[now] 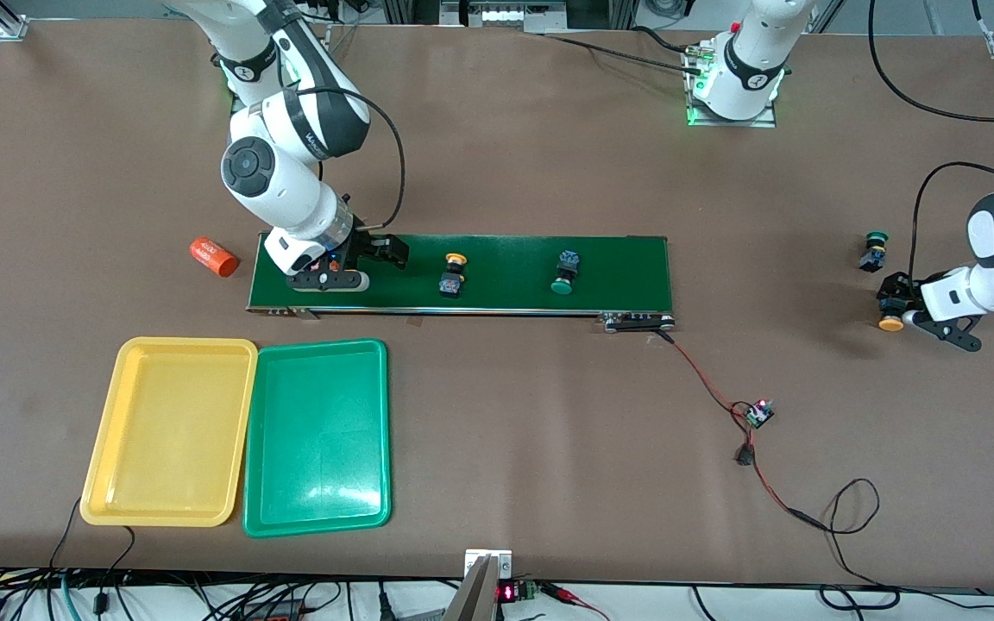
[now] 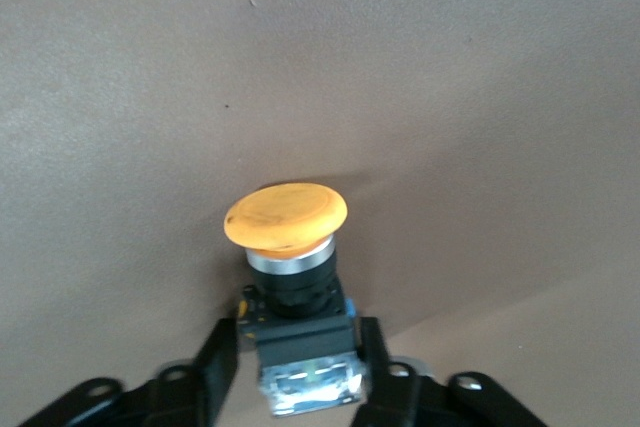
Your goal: Sort buttons by color to trays
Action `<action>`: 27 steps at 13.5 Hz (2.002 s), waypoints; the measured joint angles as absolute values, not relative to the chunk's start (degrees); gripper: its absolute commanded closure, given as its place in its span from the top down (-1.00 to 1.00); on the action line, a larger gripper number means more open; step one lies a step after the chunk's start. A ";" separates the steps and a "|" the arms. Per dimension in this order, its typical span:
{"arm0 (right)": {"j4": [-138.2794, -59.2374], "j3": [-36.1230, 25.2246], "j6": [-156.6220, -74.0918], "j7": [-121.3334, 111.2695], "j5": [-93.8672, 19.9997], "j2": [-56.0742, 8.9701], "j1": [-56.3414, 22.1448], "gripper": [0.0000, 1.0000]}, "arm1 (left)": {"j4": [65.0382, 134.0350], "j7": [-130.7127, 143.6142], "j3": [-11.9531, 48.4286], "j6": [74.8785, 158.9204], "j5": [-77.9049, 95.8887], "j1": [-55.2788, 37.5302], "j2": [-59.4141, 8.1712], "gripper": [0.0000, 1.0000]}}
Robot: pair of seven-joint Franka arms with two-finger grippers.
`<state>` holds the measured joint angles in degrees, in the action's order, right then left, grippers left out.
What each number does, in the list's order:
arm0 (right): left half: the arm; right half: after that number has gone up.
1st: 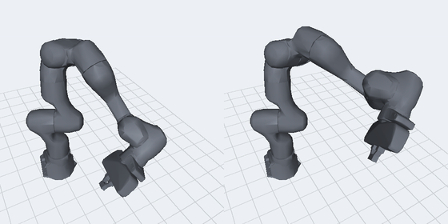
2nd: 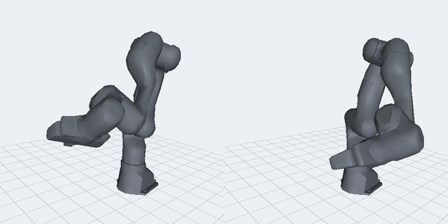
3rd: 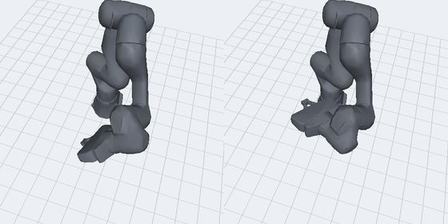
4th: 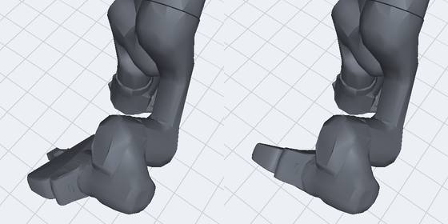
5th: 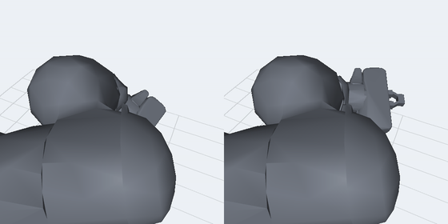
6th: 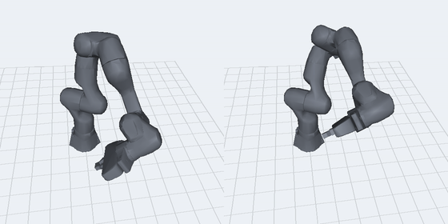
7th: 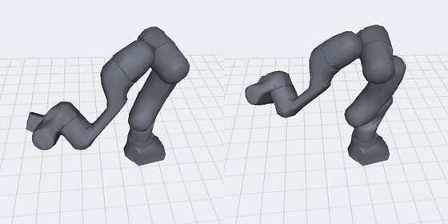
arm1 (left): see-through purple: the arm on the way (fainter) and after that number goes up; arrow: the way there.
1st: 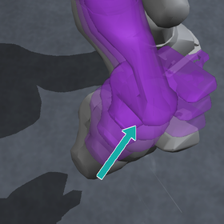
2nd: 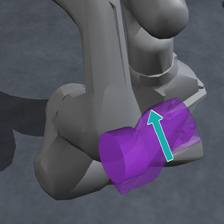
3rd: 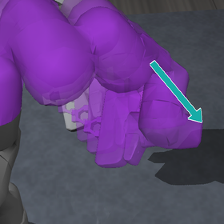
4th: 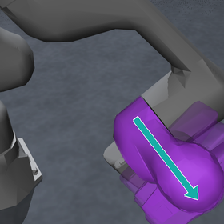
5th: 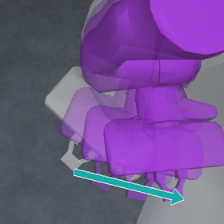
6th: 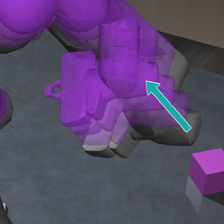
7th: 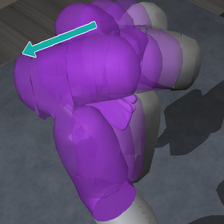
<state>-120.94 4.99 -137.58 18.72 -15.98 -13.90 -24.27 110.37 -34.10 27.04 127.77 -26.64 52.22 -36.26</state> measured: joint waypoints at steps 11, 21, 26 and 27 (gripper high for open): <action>-118.41 4.79 -129.56 14.24 -9.10 -13.90 -24.10 1.00 | 109.67 -34.03 32.84 125.12 -26.68 48.31 -29.03 -1.00; -114.19 4.75 -129.25 16.42 -9.13 -17.59 -25.07 1.00 | 110.13 -30.79 34.89 121.25 -21.43 41.94 -26.89 -1.00; -111.14 4.25 -129.28 18.09 -9.13 -21.50 -27.80 1.00 | 111.24 -23.48 35.09 120.28 -19.16 36.41 -26.29 -1.00; -110.77 4.00 -129.28 18.10 -9.13 -21.94 -28.00 1.00 | 111.43 -22.81 35.09 120.28 -19.16 35.78 -26.21 -1.00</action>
